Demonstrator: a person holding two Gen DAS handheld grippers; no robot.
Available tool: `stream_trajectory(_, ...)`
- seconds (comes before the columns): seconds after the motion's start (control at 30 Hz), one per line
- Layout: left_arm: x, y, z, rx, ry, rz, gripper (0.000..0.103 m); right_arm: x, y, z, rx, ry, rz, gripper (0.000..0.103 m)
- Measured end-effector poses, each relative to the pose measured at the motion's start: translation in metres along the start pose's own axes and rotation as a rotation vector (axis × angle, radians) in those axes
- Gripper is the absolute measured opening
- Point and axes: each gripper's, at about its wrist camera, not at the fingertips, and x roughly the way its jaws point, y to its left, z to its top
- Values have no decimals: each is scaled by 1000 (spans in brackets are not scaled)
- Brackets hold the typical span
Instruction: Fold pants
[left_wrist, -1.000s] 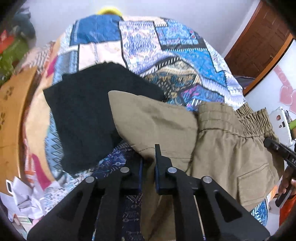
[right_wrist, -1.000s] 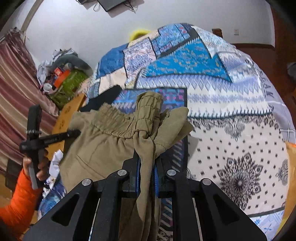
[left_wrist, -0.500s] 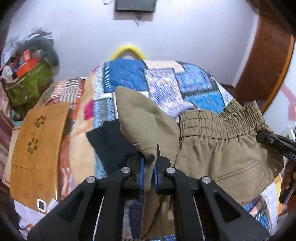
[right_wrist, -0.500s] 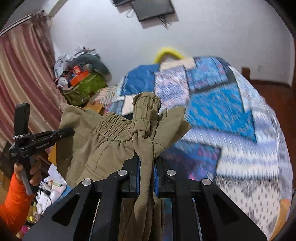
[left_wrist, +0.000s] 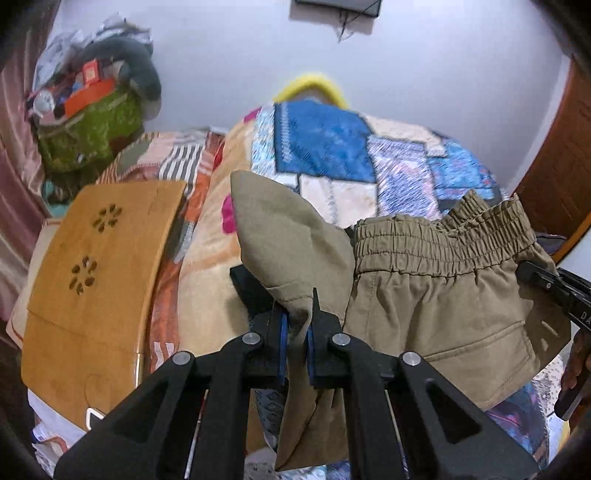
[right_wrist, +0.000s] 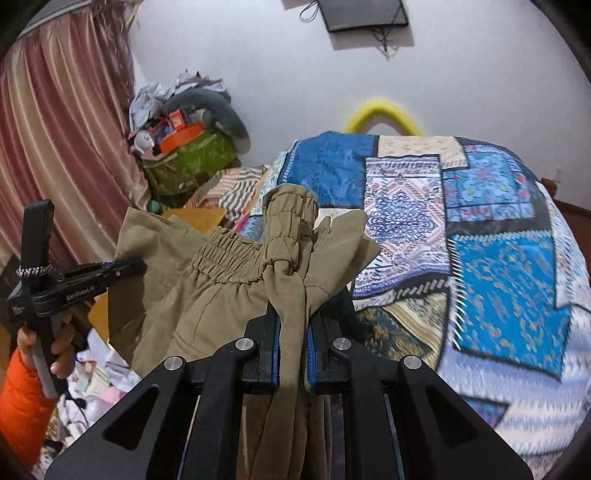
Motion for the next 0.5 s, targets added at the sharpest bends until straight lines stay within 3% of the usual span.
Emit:
stream_trajectory(0.2, 67, 11, -9, -18, 105, 18, 8, 51, -13, -3, -8, 86, -38, 10)
stream_trajectory(0.33, 111, 19, -23, -43, 198, 52, 8, 84, -23, -18, -32, 186, -109, 12)
stream_trajectory(0.5, 138, 25, -41, -29, 236, 99, 18, 89, -27, -39, -116, 231, -197, 22)
